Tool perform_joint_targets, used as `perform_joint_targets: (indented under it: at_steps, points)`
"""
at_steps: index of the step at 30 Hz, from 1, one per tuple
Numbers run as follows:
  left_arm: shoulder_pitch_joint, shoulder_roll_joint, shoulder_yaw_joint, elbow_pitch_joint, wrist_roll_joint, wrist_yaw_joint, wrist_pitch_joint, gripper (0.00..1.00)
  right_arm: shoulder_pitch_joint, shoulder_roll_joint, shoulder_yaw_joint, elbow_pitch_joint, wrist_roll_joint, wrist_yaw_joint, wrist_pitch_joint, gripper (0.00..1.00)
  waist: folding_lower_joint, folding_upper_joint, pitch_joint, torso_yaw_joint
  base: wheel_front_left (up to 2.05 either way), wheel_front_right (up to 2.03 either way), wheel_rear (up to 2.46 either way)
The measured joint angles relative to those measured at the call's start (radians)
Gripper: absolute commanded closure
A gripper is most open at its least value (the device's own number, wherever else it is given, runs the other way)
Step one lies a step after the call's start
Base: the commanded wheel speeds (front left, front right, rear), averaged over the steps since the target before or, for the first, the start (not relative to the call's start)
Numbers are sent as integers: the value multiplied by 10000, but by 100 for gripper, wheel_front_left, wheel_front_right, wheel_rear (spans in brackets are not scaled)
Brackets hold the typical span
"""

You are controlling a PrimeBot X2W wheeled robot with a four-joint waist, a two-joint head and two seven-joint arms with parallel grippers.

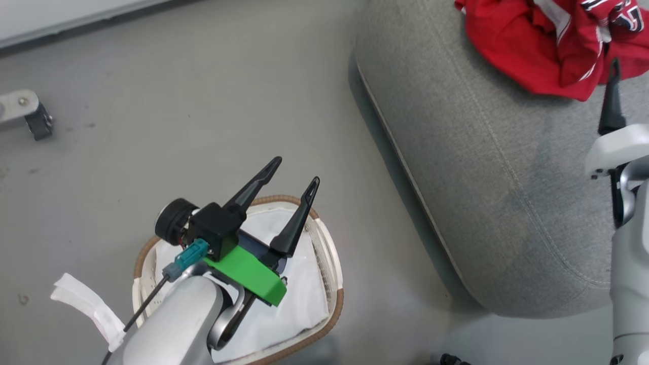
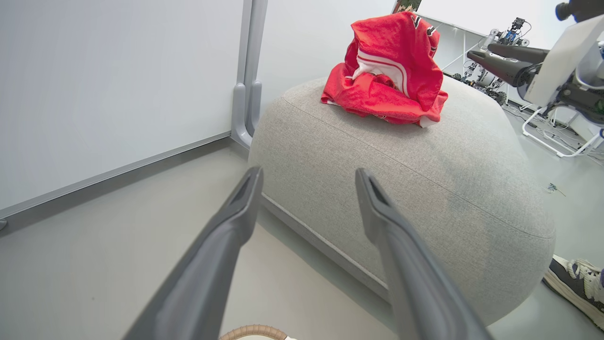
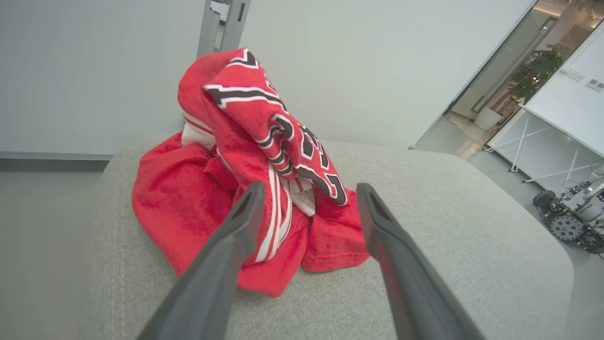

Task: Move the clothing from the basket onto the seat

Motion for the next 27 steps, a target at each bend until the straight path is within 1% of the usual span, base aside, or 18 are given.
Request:
perform_joint_targets:
  at_steps: [4,9,11,17,24,27]
  points:
    - [377,-261,311,167,46,0,0,0,432,84,744,-261,537,0,-2,0,0,0,-538,19,0,0,0]
    - [773,-610,1085,433,347,0,-2,0,975,313,1538,-447,1051,0,0,0,0,0,-1095,246,0,0,0]
    - [1091,-773,1662,637,571,0,0,0,1204,445,2034,-472,1427,0,-2,0,0,0,-1349,560,0,0,0]
    - [1635,-966,2859,970,943,0,0,0,1663,648,2966,-499,2040,0,0,0,0,0,-1758,1307,0,0,0]
    - [2308,-1172,4232,1312,1338,0,0,0,2236,713,3582,-662,2690,0,0,0,0,0,-2234,2115,0,0,0]
    - [2721,-1296,4767,1386,1542,0,0,0,2603,723,3864,-673,3076,0,0,0,0,0,-2511,2345,0,0,0]
